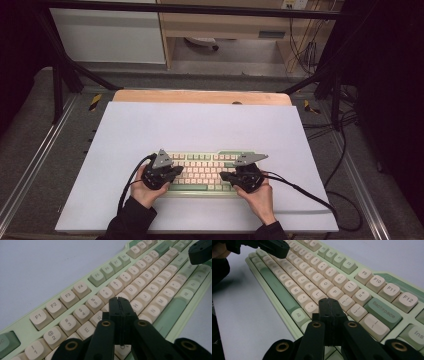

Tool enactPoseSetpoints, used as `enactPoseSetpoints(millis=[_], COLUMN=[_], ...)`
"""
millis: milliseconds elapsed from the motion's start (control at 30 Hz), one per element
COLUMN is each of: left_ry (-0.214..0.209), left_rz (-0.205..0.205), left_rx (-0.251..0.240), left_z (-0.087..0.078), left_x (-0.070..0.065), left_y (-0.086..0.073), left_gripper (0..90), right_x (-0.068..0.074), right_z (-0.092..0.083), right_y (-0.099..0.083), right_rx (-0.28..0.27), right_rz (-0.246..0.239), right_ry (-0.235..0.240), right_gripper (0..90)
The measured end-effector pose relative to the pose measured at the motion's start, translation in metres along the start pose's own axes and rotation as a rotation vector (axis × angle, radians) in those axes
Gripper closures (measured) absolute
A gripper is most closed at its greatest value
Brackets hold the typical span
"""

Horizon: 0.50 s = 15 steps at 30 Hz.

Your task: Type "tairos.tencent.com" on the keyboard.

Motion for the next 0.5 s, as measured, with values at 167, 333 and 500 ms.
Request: enactPoseSetpoints(millis=[167,333,500], left_ry=[0.001,0.008,0.02], left_rz=[-0.007,-0.02,-0.041], left_rx=[-0.002,-0.005,-0.012], left_z=[-0.004,-0.006,-0.008], left_x=[0.003,0.009,0.016], left_y=[-0.001,-0.001,-0.001], left_gripper=[89.8,89.8,89.8], right_x=[0.0,0.001,0.001], right_z=[0.001,0.001,0.001], right_y=[-0.001,-0.001,-0.001], right_rx=[0.004,0.007,0.008], right_rz=[-0.002,-0.001,-0.002], right_ry=[0.002,0.004,0.003], right_gripper=[90.0,90.0,90.0])
Point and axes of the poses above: each handheld gripper's, and its own axes: z roughly forward along the jaws, y roughly out of its top, x roughly to its left, the point moved 9 cm from there along z, roughly forward along the jaws, and after that the axes turned 5 degrees about x, right-handed, at the moved point
